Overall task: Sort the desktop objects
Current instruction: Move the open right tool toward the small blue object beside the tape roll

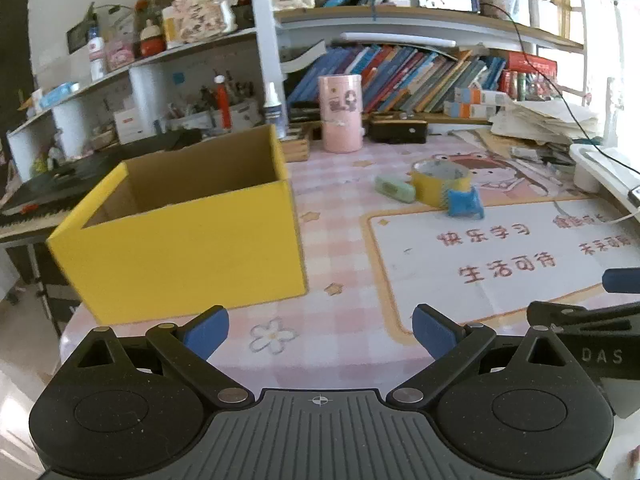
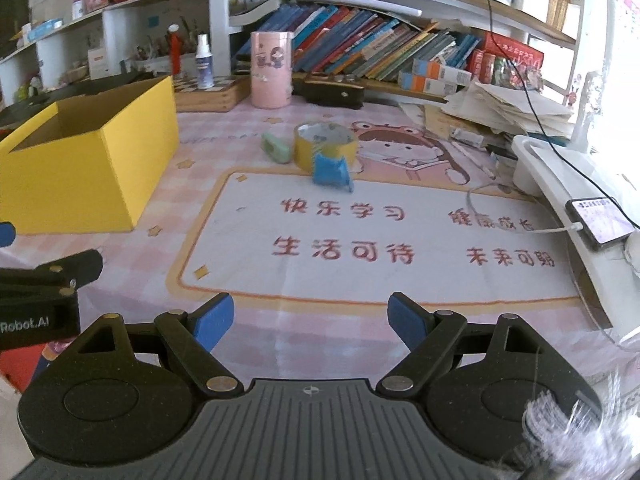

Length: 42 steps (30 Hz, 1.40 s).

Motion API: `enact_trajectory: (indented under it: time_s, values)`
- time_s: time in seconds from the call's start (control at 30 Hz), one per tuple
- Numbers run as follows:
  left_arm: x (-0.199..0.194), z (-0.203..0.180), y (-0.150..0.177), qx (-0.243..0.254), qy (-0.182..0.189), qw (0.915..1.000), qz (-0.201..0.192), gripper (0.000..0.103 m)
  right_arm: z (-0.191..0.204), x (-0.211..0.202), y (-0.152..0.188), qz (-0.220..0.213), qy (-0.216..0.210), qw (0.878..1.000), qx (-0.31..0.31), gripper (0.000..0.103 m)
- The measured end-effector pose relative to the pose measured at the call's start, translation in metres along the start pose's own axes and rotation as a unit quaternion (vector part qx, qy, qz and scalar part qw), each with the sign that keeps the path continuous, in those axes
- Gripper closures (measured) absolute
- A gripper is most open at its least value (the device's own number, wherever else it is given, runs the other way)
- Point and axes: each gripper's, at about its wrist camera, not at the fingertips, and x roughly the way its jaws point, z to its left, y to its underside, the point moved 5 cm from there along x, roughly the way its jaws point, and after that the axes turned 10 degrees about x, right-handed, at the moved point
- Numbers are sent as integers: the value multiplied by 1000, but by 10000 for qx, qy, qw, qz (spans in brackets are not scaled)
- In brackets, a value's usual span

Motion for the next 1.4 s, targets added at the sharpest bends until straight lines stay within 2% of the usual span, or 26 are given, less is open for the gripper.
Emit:
enact_trajectory:
  time_s: [0.43,0.77,1.03,1.4]
  values:
    - [37,-37,-26,-59,299,9995,51,3,-37,37,-29,178,156,9997,-19,20]
    - [64,-54,-47,-205,119,9996,165,3,-58,70,-57,235,-46,9996,-149,20]
    - [84,-65,-69,-339,-191,9991,184,3,-70,98,-86,227,-400,9985,-308,22]
    - [103,-74,-91,-301,-571,9975,292,3,-69,142,-113,457,-1233,9897,-571,27]
